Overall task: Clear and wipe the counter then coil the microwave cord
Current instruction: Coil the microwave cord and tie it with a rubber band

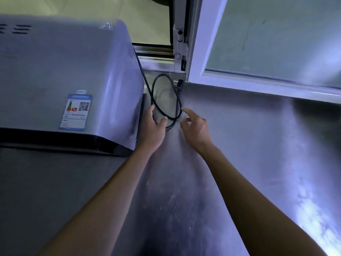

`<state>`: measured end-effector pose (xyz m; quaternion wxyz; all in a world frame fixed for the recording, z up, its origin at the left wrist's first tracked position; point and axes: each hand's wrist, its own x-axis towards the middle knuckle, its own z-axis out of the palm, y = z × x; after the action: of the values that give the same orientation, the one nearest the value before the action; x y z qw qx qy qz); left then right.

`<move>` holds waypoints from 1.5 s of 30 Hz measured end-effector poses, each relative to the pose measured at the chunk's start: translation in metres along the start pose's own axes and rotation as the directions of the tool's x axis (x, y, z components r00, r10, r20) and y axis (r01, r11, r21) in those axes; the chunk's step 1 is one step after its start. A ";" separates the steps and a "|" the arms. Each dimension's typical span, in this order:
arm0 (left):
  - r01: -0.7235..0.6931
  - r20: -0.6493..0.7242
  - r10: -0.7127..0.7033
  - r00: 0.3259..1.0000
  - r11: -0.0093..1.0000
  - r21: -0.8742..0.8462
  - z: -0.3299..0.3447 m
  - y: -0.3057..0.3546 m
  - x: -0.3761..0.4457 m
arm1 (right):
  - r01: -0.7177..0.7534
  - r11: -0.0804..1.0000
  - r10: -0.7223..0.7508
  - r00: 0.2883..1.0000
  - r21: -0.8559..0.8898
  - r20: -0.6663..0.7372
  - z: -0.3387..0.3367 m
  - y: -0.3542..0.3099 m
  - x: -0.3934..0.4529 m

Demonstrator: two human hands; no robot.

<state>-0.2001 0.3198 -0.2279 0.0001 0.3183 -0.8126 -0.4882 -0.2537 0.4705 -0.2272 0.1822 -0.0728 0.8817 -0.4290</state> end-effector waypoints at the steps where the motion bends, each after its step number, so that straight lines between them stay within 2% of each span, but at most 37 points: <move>1: -0.003 -0.011 0.003 1.000 1.000 -0.028 0.001 0.000 0.005 | -0.001 1.000 0.001 1.000 0.010 0.008 0.003 -0.001 0.004; 6: 0.013 -0.146 -0.050 0.988 0.970 -0.244 0.003 -0.001 0.007 | 0.025 0.999 -0.026 1.000 0.046 0.007 0.006 -0.005 0.005; 9: 0.057 -0.093 -0.091 0.991 0.946 -0.319 0.001 -0.005 -0.004 | 0.024 0.998 -0.026 0.999 0.062 0.031 0.000 -0.007 -0.007; 11: 0.066 -0.067 -0.092 0.993 0.945 -0.321 0.001 -0.003 -0.017 | 0.024 0.993 -0.027 0.999 0.116 0.024 -0.005 -0.009 -0.019; 13: 0.069 -0.062 -0.102 0.993 0.915 -0.398 0.000 0.001 -0.031 | 0.011 0.984 -0.012 1.000 0.180 0.008 -0.011 -0.013 -0.031; 15: 0.042 -0.056 -0.076 0.996 0.887 -0.459 -0.003 0.006 -0.048 | -0.011 0.973 0.012 1.000 0.229 -0.002 -0.017 -0.018 -0.042; 25: -0.096 0.049 0.137 0.989 0.868 -0.488 -0.028 0.013 -0.128 | -0.093 0.918 0.092 0.996 0.386 0.022 -0.042 -0.033 -0.107; 29: -0.068 0.081 0.132 0.988 0.841 -0.537 -0.037 0.008 -0.157 | -0.075 0.900 0.079 0.997 0.430 0.009 -0.050 -0.040 -0.137; 34: -0.070 0.129 0.143 0.981 0.889 -0.453 -0.043 -0.001 -0.190 | -0.039 0.878 0.053 0.999 0.476 -0.014 -0.059 -0.048 -0.172; 39: -0.173 0.215 0.235 0.948 0.947 -0.271 -0.038 -0.011 -0.225 | 0.047 0.888 -0.019 0.998 0.456 -0.067 -0.065 -0.062 -0.196; 45: -0.273 0.232 0.304 0.924 0.949 -0.155 -0.047 -0.018 -0.255 | 0.039 0.876 0.029 0.991 0.481 -0.132 -0.075 -0.068 -0.224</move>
<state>0.0274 0.4089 -0.1379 -0.0126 0.1297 -0.8131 -0.5674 -0.0774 0.5473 -0.0735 0.1332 0.0017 0.7572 -0.6395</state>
